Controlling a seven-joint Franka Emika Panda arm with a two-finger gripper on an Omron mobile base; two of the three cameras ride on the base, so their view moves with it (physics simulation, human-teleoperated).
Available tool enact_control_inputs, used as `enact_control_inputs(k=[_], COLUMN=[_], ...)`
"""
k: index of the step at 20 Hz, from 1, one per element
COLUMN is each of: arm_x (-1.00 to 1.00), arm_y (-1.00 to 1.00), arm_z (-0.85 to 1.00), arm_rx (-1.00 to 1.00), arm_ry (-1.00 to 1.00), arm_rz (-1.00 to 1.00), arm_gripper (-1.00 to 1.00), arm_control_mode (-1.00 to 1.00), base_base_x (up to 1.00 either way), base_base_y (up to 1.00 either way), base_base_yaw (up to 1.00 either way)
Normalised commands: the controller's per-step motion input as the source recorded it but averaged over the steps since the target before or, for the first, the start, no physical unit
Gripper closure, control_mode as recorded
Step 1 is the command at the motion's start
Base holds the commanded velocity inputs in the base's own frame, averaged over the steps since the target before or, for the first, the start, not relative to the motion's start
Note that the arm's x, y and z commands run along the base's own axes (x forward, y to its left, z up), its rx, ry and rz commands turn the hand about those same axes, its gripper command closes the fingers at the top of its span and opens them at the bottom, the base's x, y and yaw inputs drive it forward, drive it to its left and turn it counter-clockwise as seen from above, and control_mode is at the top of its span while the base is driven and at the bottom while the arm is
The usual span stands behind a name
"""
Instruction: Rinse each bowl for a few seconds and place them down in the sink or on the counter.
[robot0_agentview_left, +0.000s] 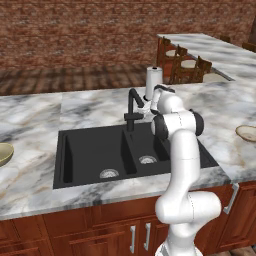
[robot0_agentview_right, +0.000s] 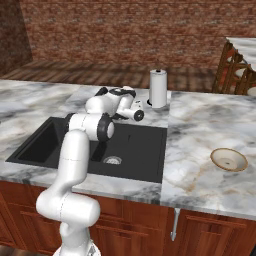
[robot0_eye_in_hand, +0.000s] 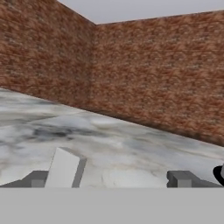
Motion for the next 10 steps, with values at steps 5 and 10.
enact_control_inputs(k=[5, 10], arm_x=[0.1, 0.0], arm_y=[-0.06, -0.21], arm_z=[-0.17, -0.22], arm_rx=[0.01, 0.04], arm_ry=[0.01, 0.04], arm_rz=[0.0, 0.0], arm_gripper=[-1.0, 1.0], arm_control_mode=[-1.0, -1.0], base_base_x=[0.0, 0.0], base_base_y=[0.0, 0.0], base_base_yaw=[0.0, 0.0])
